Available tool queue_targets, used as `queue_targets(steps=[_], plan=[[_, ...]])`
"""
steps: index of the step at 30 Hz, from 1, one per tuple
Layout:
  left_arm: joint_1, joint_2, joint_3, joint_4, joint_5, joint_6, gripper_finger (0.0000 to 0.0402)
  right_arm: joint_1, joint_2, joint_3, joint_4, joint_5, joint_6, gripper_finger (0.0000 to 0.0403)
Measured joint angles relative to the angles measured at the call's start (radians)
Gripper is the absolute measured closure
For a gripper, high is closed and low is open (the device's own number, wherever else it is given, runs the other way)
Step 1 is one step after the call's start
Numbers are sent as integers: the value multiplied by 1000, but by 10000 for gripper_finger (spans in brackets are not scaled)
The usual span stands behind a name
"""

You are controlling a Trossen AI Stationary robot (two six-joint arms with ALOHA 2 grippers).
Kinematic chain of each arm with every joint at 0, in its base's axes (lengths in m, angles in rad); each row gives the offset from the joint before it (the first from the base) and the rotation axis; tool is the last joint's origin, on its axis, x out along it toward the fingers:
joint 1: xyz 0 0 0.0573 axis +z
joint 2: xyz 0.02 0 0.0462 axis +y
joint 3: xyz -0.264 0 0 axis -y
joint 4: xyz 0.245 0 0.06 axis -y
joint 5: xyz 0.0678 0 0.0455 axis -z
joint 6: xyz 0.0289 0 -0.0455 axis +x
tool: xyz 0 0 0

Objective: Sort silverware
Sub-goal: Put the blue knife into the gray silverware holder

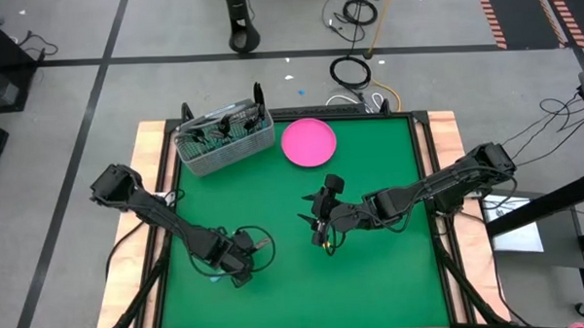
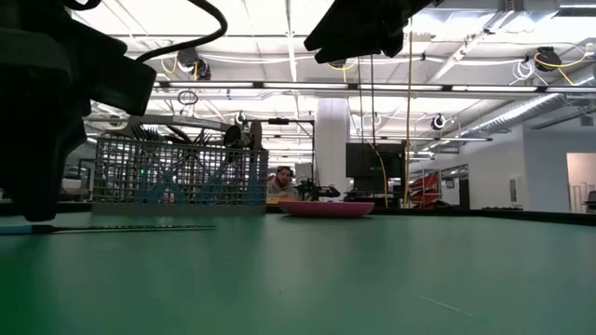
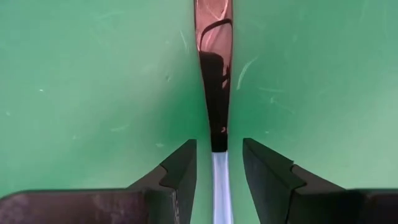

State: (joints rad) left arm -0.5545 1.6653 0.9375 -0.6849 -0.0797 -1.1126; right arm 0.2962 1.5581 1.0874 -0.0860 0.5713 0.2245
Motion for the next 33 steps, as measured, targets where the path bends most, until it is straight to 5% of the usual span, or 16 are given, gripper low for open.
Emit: queue_targets(steps=[17,28,33], plan=[[-5,63,4,22,40,47,273,0,0,0,-2,0,0,193],[6,63,2,16,50,73,372,0,0,0,-2,0,0,193],[6,64,2,15,48,74,384,0,0,0,-2,0,0,193]])
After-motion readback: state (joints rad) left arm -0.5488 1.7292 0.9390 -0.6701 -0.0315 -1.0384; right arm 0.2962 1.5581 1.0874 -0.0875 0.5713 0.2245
